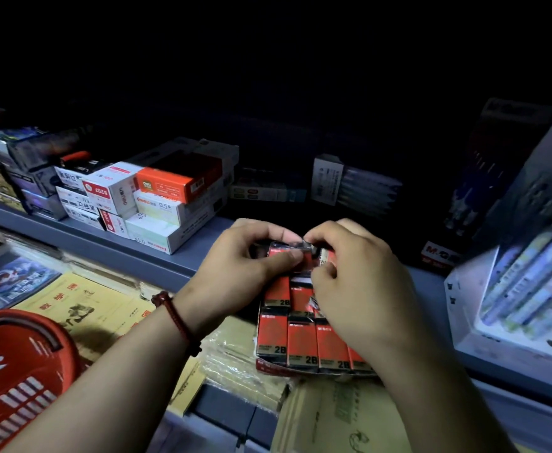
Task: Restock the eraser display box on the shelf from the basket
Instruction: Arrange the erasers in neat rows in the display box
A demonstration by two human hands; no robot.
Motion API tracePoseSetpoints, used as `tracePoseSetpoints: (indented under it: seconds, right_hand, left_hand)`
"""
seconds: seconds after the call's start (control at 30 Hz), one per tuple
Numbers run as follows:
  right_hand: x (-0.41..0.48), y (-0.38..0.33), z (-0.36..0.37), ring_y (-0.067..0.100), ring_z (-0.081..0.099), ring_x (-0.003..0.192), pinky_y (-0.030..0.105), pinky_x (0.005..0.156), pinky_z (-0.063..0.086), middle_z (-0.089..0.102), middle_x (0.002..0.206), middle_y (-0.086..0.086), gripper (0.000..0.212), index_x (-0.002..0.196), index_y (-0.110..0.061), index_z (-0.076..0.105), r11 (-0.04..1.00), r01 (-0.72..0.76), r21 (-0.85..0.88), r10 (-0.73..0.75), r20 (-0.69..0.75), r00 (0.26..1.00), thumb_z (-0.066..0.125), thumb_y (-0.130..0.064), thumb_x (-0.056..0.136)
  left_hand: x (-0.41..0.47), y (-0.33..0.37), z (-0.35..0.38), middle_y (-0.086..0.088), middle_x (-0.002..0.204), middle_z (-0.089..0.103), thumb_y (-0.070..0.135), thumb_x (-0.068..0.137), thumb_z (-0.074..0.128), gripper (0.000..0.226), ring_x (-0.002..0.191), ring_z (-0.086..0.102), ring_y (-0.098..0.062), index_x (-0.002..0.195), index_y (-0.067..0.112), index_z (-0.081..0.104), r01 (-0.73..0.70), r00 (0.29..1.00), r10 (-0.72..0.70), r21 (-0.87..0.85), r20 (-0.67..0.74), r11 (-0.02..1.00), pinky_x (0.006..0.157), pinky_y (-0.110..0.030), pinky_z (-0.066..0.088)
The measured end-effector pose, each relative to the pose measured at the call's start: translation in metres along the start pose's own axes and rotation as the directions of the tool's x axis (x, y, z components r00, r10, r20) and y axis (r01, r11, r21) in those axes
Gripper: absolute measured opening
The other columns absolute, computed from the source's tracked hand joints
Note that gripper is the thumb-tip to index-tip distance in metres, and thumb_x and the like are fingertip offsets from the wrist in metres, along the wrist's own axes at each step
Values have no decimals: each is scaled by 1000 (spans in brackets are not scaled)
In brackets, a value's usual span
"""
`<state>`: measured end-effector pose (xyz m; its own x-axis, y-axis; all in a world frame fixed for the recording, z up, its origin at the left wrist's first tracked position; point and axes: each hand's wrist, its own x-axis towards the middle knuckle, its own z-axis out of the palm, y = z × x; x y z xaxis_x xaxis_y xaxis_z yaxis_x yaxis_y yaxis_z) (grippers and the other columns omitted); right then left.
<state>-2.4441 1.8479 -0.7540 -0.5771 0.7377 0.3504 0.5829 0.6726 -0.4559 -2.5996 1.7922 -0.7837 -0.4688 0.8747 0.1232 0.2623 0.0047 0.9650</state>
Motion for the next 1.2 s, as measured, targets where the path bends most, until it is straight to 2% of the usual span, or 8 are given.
tracePoseSetpoints:
  seconds: [0.1,0.23,0.4,0.6,0.7,0.83,1.0,1.2]
  right_hand:
    - [0,-3,-1,14,58,86,39,73,53,57,102,-13,30,115,-35,59,1000,-1,-22,1,9,1000,55,-17,91]
    - [-1,-4,0,13,58,90,37,75,52,58,104,-13,28,119,-35,58,998,-3,-58,4,22,1000,53,-23,93]
    - [-2,-1,-6,3,56,97,34,86,49,61,112,-24,44,134,-47,49,998,3,64,-9,101,995,57,-36,92]
    - [2,11,5,1,64,62,33,62,52,68,87,-23,8,103,-39,64,955,5,295,-9,14,1000,65,-36,96]
    - [5,17,8,0,58,59,29,56,46,65,81,-16,9,105,-34,66,920,-13,392,38,-55,998,67,-30,96]
    - [5,18,8,2,48,57,21,55,35,47,69,-15,7,102,-29,63,940,0,340,41,-111,993,61,-23,100]
    - [5,17,8,9,52,79,32,68,48,51,92,-14,21,115,-30,66,977,5,215,12,-77,997,58,-17,101]
    - [4,15,7,10,63,94,34,76,55,65,110,-13,33,127,-31,58,973,8,232,0,-37,999,61,-14,99]
  left_hand:
    - [-2,1,-3,-7,112,65,25,86,78,7,90,70,-18,92,22,79,10,1000,-12,-70,-23,997,76,-23,57]
    - [-5,5,-8,-7,86,69,15,95,67,15,75,65,-13,106,5,71,38,998,-26,-226,53,973,67,-21,56]
    - [-4,7,-9,-12,100,76,13,97,62,22,85,71,-17,118,8,70,45,999,-38,-330,26,943,76,-26,60]
    - [-7,6,-5,-16,106,76,13,97,63,20,88,72,-18,113,9,74,5,998,14,-271,67,962,78,-26,59]
    - [-6,2,-5,-18,100,76,12,94,68,14,82,70,-20,106,8,75,-12,999,19,-230,28,973,73,-26,59]
    - [-1,-8,-5,-22,105,68,18,90,75,9,80,64,-40,98,21,76,-69,997,67,-44,-41,997,77,-43,58]
    - [1,-10,-2,-2,70,52,9,91,73,17,61,48,-19,101,23,73,-40,999,41,48,-30,998,57,-25,41]
    - [2,-10,-2,-10,73,54,6,92,70,19,66,50,-23,100,22,74,-29,1000,29,30,0,999,64,-33,43]
